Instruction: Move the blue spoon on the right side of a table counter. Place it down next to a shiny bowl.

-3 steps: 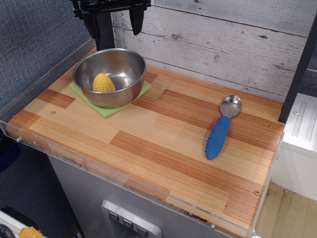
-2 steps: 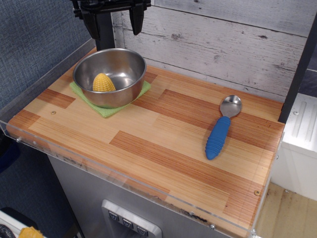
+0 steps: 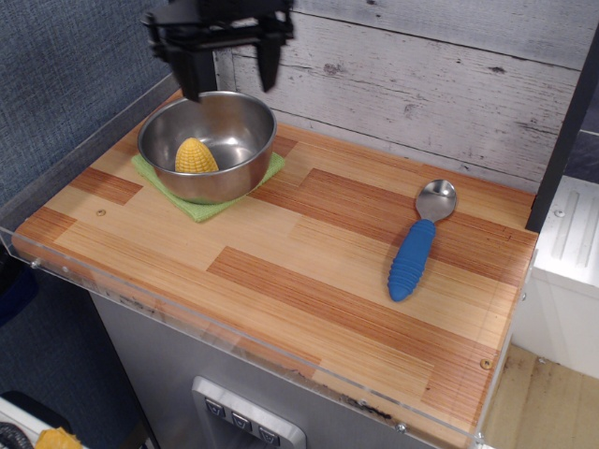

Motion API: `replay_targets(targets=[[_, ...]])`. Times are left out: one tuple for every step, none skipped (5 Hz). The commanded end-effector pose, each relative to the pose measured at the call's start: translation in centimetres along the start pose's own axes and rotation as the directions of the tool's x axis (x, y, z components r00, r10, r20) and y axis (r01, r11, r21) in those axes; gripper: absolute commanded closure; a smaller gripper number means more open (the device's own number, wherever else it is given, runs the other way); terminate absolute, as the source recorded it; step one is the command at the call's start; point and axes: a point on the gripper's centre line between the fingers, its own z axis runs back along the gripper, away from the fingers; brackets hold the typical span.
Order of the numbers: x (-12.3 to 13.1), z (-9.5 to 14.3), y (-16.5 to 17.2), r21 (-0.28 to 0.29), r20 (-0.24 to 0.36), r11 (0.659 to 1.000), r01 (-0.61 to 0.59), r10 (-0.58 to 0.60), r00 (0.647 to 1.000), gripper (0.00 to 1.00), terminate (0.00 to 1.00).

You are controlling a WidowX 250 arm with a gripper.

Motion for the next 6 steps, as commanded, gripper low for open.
replay_targets(targets=[[-6.0, 3.3, -3.3, -0.080, 0.052, 0.992, 0.092, -0.088, 0.995, 0.00, 0.00], [-9.5, 2.7, -4.2, -0.092, 0.042, 0.986, 0.139, -0.135, 0.990, 0.00, 0.00], [-11.0, 1.3, -4.8, -0.075, 0.042, 0.982, 0.175, -0.172, 0.984, 0.00, 0.00], [-11.5, -0.9, -6.1, -0.067, 0.056, 0.972, 0.227, -0.223, 0.973, 0.00, 0.00], [-11.7, -2.4, -8.2, -0.089, 0.063, 0.957, 0.275, -0.270, 0.961, 0.00, 0.00], [-11.5, -4.1, -9.8, -0.111, 0.054, 0.949, 0.296, -0.291, 0.955, 0.00, 0.00]])
